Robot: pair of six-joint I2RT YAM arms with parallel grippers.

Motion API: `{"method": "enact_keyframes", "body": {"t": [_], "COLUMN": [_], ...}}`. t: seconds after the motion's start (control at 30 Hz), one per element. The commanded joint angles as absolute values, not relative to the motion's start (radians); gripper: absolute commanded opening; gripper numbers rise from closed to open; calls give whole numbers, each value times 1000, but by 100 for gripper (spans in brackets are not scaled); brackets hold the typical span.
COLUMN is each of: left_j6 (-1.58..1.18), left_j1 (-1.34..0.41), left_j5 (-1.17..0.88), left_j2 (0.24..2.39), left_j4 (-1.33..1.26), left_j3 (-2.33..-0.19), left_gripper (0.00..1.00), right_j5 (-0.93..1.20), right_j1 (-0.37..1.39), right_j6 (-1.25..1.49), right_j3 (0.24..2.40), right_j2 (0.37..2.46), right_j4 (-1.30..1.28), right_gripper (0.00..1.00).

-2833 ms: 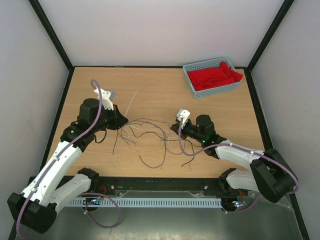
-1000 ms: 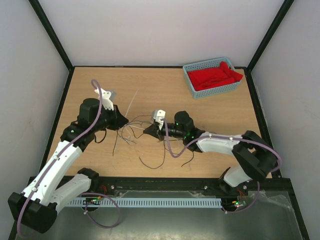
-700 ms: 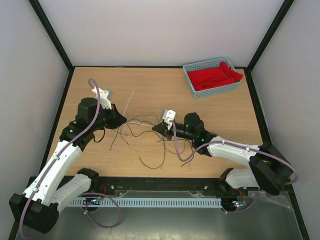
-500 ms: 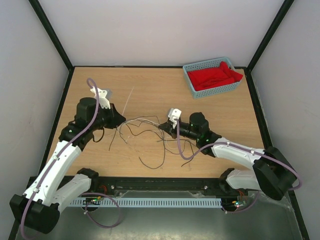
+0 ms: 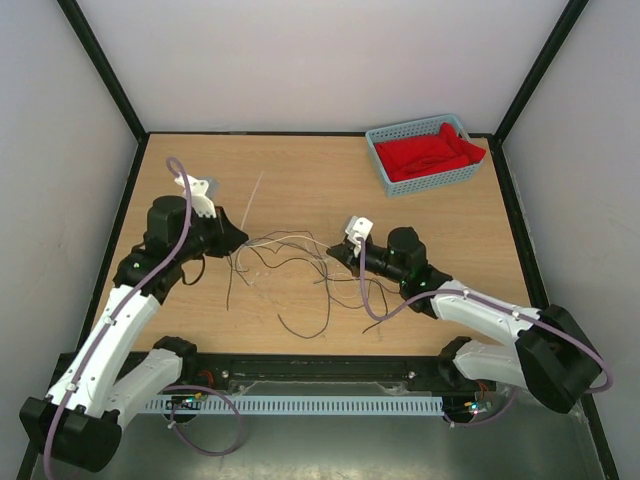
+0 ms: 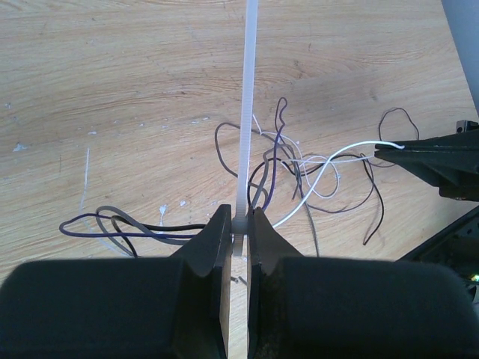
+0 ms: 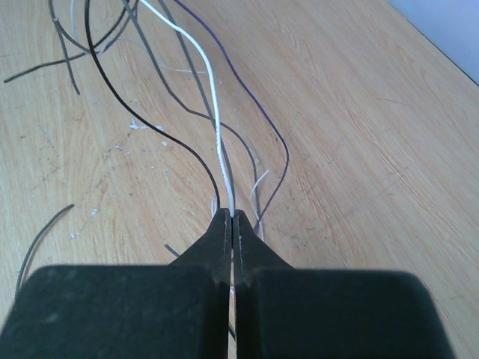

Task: Zip-tie the wires
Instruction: Adjust the cable at the center of the board.

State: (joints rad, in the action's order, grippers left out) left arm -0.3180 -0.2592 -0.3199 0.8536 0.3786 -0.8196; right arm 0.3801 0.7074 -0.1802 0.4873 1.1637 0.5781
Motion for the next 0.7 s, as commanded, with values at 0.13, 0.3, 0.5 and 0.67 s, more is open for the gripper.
{"method": "enact_keyframes", "body": {"t": [0.13,0.3,0.5,0.67], "left_j6": [-316,-318,-321,-323], "left_j1": [-233,-219,-200,-192], "left_j5": [-350,-360,-375,-384], "left_j2": [825,818,809,810], "left_j4": [373,374,376,375], "left_j3": [-819,-813,-810,-808], "left_gripper": [0,0,0,0], "right_j5": [346,324,311,312], "right_j1": [671,654,621,606], "right_j6": [-123,-100,-60,-43], "right_j3": [430,413,384,371], "right_j2": [1093,1068,1038,1037], "right_j4": [631,644,669,676], "right_gripper": [0,0,0,0]}}
